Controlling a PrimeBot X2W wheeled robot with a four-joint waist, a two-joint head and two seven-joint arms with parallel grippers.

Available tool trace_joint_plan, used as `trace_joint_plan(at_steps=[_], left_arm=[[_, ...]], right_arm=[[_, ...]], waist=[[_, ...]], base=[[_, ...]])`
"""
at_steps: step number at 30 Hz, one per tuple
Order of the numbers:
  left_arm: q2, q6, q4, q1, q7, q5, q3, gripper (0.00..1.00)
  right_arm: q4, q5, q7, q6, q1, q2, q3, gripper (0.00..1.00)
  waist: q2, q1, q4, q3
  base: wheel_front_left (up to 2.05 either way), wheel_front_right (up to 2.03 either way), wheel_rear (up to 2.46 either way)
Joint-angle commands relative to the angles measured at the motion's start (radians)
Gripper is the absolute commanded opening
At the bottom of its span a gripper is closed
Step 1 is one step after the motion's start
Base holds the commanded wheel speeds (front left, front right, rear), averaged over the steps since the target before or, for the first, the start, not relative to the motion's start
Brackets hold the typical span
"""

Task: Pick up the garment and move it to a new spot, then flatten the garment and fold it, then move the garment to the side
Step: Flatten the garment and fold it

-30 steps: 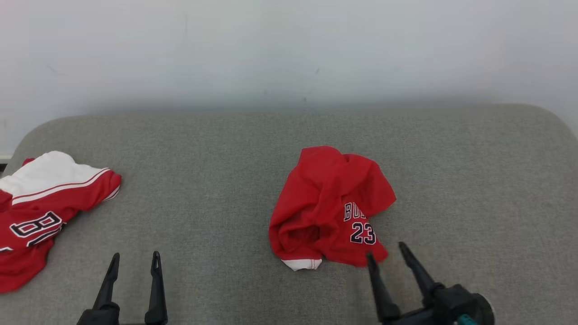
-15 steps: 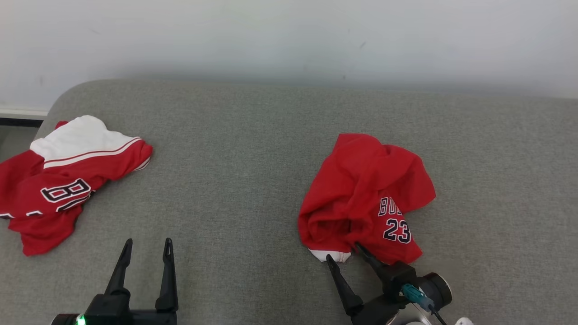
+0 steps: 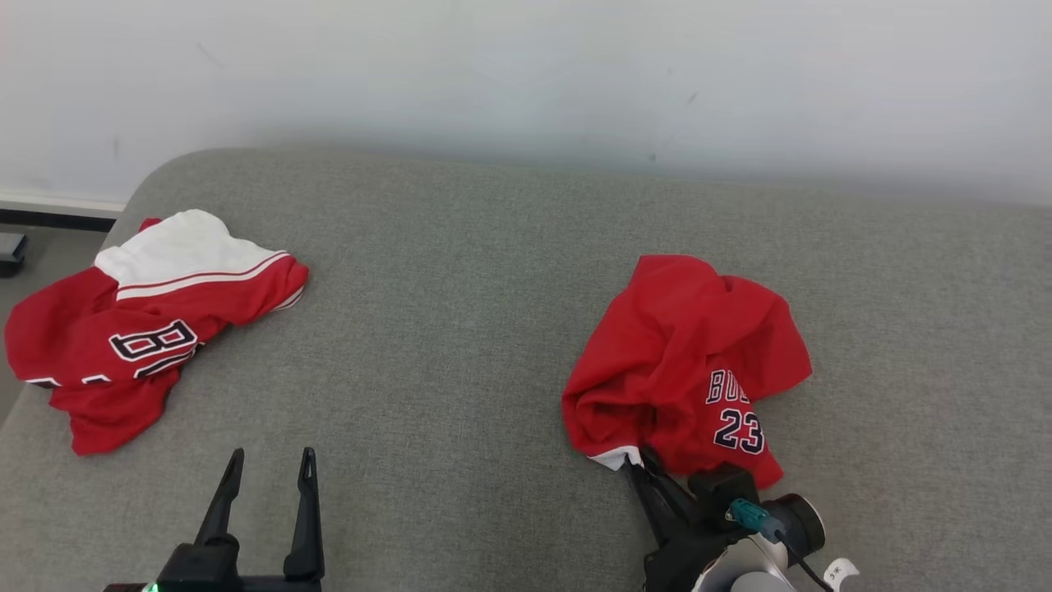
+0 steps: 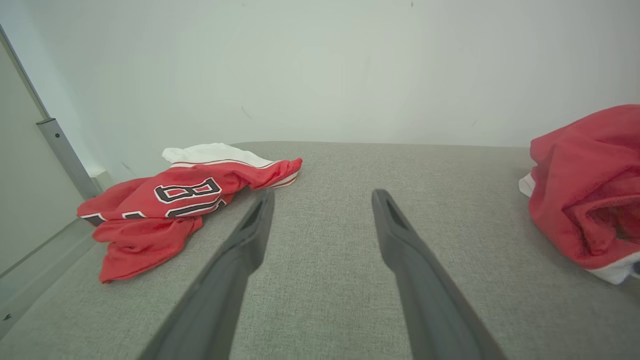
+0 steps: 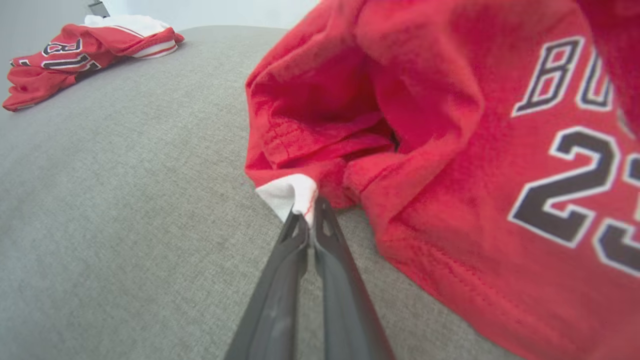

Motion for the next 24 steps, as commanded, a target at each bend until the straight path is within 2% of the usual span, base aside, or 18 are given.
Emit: trace_joint_plan(at_steps=[1,8,16,20,24], left_arm=[[0.000,-0.001,0.000,0.014,-0.003,0.004,0.005,1.00],[-0.005,-0.007,-0.004,0.040,-0.003,-0.002,0.019,1.00],[-0.028,-0.015,-0.007,0.039,-0.003,0.004,0.014,1.00],[-0.038,-0.018,-0.005,0.024,-0.003,0.008,0.011,1.00],[-0.043,-0.024,0.000,0.018,-0.003,0.011,0.010,1.00]], right_arm=[[-0.013,0.000,0.000,-0.002,0.010,0.001,-0.003,0.00],[-0.220,-0.064,0.000,-0.002,0.123,-0.007,-0.087,0.00],[-0.538,-0.114,0.002,-0.002,0.365,-0.037,-0.318,0.00],[-0.586,-0.122,0.031,-0.002,0.436,-0.044,-0.395,0.00],[-0.600,-0.134,0.045,-0.002,0.453,-0.039,-0.416,0.02]], waist=[[-0.0001,-0.0001,-0.017,-0.013],[-0.0001,-0.0001,-0.092,-0.041],[-0.0001,-0.0001,-0.185,-0.043],[-0.0001,-0.0001,-0.206,-0.033],[-0.0001,-0.0001,-0.214,-0.027]], base=[[0.00,0.00,0.00],[0.00,0.00,0.00],[0.00,0.00,0.00],[0.00,0.00,0.00],[0.00,0.00,0.00]])
